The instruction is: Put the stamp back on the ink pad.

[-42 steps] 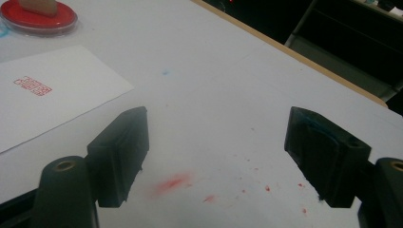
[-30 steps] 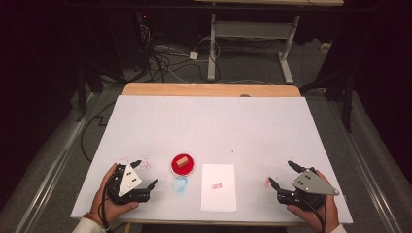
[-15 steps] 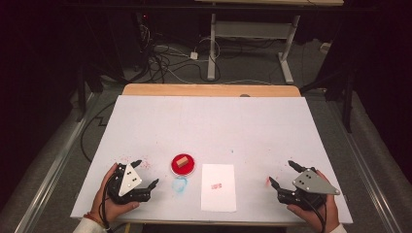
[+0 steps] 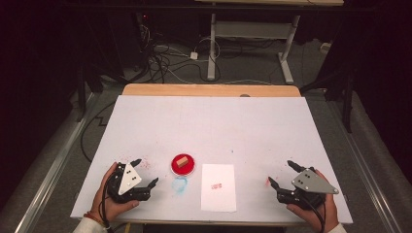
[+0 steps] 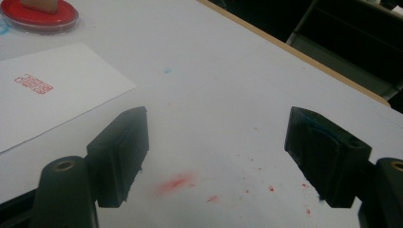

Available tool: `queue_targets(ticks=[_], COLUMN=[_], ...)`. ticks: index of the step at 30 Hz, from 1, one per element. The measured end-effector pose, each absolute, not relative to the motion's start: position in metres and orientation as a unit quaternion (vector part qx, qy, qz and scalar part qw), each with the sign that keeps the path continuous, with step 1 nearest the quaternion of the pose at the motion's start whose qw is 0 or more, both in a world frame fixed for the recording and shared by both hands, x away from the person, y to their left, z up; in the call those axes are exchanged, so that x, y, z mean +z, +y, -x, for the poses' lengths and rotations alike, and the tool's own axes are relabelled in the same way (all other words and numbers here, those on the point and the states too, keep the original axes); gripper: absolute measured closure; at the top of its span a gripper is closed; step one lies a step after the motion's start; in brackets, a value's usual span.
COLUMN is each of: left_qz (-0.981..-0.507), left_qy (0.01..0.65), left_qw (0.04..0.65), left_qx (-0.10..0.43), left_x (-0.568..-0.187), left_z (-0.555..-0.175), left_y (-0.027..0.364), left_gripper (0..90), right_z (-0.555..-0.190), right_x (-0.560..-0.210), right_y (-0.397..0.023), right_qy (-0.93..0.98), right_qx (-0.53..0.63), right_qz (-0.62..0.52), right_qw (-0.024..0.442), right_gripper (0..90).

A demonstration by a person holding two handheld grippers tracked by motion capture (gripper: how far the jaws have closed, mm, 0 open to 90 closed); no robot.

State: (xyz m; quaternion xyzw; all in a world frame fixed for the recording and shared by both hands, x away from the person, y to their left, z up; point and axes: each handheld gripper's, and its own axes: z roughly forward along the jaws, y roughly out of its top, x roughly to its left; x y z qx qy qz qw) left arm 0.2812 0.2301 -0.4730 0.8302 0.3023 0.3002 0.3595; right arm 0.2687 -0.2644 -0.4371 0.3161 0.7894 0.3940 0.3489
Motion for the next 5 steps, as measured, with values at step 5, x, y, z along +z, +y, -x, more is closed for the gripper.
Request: queue_targets(ticks=[5], left_qz=[-0.828], left_qy=[0.307], left_qw=[0.358], left_qx=[0.302], left_x=[-0.4730], left_z=[-0.2828], left_y=[0.2303], left_gripper=[17.3], right_z=[-0.2707], right_x=[-0.4380], right_y=[-0.2643], right_qy=[0.790], right_qx=[0.394], right_qz=[-0.317], right_qw=[0.346], right_gripper=[22.8])
